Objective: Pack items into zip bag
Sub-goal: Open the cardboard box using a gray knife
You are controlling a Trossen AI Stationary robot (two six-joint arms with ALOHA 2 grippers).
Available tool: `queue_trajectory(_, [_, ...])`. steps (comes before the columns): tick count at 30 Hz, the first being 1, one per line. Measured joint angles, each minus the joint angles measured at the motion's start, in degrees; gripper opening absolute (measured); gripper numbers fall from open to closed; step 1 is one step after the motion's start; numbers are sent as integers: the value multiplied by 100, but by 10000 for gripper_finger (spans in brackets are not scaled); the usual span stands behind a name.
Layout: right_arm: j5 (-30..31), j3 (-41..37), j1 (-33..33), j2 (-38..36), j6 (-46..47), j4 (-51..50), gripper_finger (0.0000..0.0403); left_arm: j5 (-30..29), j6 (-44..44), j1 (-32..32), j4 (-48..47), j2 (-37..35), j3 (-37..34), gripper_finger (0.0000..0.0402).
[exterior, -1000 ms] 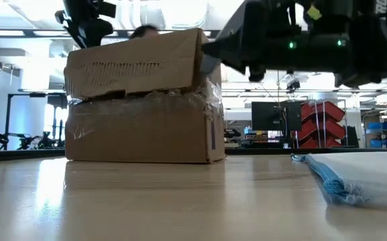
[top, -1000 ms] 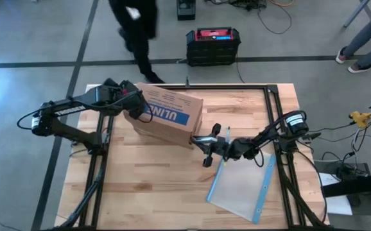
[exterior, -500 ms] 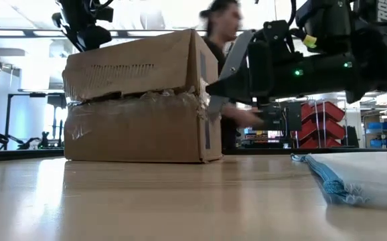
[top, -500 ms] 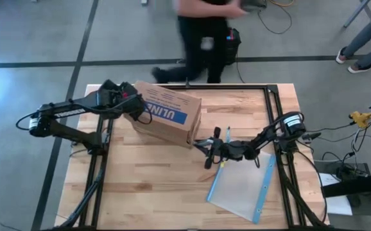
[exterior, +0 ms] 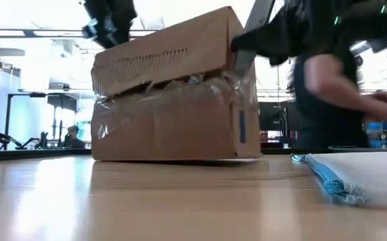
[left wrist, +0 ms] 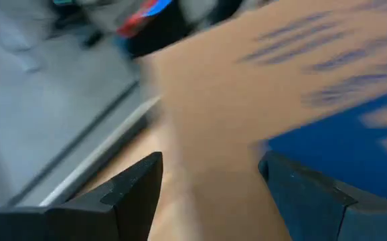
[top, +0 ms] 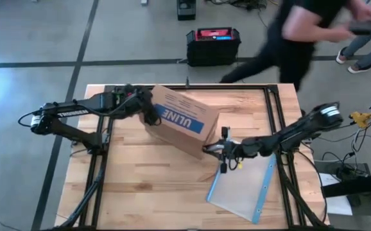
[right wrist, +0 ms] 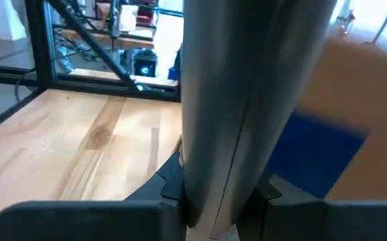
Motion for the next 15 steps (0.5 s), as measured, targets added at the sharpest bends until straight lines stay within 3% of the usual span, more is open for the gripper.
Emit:
queue_trajectory(5, [345, 357, -6, -1055, 380, -1996, 56, 284, 139, -27, -740, 106, 559, 226])
queue_trajectory(8, [800, 367, -12, -1383, 471, -2586, 56, -396, 78, 52, -1512, 81, 772, 214])
queue_trajectory(11, [872, 367, -129, -1502, 715, -2975, 56, -1252, -487, 228, -2747, 57, 943, 203])
queue_trajectory(15, [874, 367, -485, -1394, 755, -3222, 56, -1212, -1236, 627, -3489, -5, 1034, 186])
